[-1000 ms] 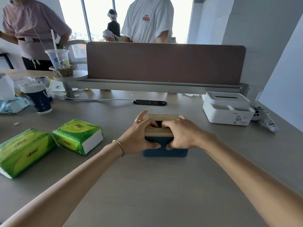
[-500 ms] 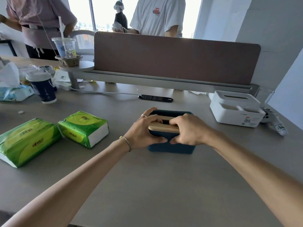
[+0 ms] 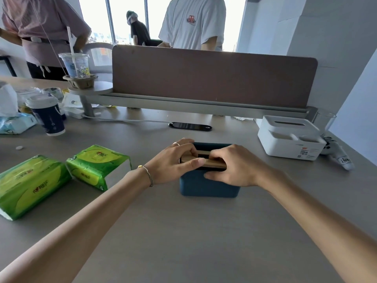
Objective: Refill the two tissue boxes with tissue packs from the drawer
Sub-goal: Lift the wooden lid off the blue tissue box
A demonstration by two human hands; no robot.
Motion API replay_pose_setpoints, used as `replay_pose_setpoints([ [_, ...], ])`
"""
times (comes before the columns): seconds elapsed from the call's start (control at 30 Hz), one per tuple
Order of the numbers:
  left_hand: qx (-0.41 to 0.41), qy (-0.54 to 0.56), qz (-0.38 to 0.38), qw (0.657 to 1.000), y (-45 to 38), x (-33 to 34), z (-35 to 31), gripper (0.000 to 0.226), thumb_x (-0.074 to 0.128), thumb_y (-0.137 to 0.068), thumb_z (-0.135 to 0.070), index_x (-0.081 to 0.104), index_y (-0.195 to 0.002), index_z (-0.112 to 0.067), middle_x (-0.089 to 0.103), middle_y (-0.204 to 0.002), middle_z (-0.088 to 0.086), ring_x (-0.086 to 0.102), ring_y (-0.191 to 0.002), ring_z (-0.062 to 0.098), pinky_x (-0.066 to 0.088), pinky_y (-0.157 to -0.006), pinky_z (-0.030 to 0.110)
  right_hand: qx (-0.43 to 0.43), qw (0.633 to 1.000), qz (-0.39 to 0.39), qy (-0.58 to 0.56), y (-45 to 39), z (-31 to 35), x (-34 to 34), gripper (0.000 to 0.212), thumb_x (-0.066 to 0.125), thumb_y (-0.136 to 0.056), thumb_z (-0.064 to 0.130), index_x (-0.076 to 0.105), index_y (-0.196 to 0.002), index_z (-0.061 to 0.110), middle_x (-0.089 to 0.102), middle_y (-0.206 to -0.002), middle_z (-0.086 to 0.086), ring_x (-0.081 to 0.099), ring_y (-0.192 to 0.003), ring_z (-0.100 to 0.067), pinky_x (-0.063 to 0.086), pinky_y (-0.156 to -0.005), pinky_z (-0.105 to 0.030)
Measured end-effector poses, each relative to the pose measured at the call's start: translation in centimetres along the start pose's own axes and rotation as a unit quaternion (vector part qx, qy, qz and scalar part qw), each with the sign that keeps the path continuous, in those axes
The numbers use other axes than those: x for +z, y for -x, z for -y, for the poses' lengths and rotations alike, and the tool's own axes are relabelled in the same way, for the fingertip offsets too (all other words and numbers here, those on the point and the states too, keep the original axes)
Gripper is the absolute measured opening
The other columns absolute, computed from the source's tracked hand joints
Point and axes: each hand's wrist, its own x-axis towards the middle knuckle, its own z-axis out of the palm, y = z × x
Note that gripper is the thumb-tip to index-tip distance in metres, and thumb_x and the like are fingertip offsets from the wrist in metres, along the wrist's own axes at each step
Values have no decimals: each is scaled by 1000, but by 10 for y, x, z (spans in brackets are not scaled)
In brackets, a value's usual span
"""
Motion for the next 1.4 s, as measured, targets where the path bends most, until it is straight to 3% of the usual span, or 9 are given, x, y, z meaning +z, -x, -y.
replay_pose_setpoints([
  [0.17,-4,6,-11,1000,-4,0,0,57,42,-85,-75,58,-102,-23,61,-122,-3,58,-105,20,47,-89,38,-22,999,-33,-14,2,-4,1,25,75,-75,51,59,-80,31,61,-73,9,56,-68,-14,44,-60,-34],
  [0.33,5,35,-35,999,-5,-3,-7,53,51,-81,-73,57,-101,-24,60,-122,-4,57,-105,18,46,-74,21,-31,997,-74,-2,4,-4,1,27,77,-75,48,61,-87,29,61,-78,11,55,-71,-14,41,-61,-32],
  [0.5,30,14,-65,997,-8,-5,-16,53,56,-78,-73,57,-98,-24,59,-123,-2,54,-114,18,46,-93,36,-51,993,-104,12,14,-5,-11,39,62,-81,66,63,-90,28,57,-79,10,53,-72,-10,44,-63,-30],
  [0.63,45,-9,-58,997,-17,-2,-33,58,59,-69,-79,60,-99,-29,50,-135,-10,51,-120,12,43,-99,30,-54,993,-104,33,32,-11,-28,42,54,-87,67,64,-97,27,55,-82,10,50,-80,-11,45,-67,-32],
  [0.83,85,-68,-27,994,-44,21,-78,62,55,-68,-84,58,-100,-31,46,-135,-14,46,-118,12,39,-99,30,-4,994,-106,25,80,-42,-47,33,53,-92,54,65,-109,28,57,-94,14,50,-91,-6,49,-76,-36],
  [1.0,117,-76,-15,990,-65,63,-123,55,62,-72,-78,57,-99,-30,48,-127,-13,41,-118,10,37,-99,27,49,993,-111,-6,132,-78,-51,36,59,-89,55,67,-115,31,54,-94,23,54,-91,-4,51,-79,-36],
  [1.1,133,-67,10,989,-75,93,-141,54,63,-70,-78,55,-96,-31,49,-127,-12,38,-125,11,36,-102,26,94,990,-98,-19,162,-100,-46,36,64,-87,55,65,-117,35,61,-99,18,60,-94,-7,52,-79,-38],
  [1.3,121,-66,75,988,-85,149,-156,47,68,-75,-70,54,-96,-30,52,-125,-5,44,-122,18,36,-101,29,157,986,-53,-29,201,-128,-28,36,66,-86,47,67,-119,33,63,-97,12,57,-87,-7,51,-81,-35],
  [1.4,101,-67,115,986,-85,167,-153,48,66,-77,-69,57,-99,-27,51,-124,-5,46,-116,18,37,-94,30,180,983,-31,-31,209,-135,-17,36,58,-85,53,67,-115,35,58,-93,15,56,-87,-8,51,-82,-37],
])
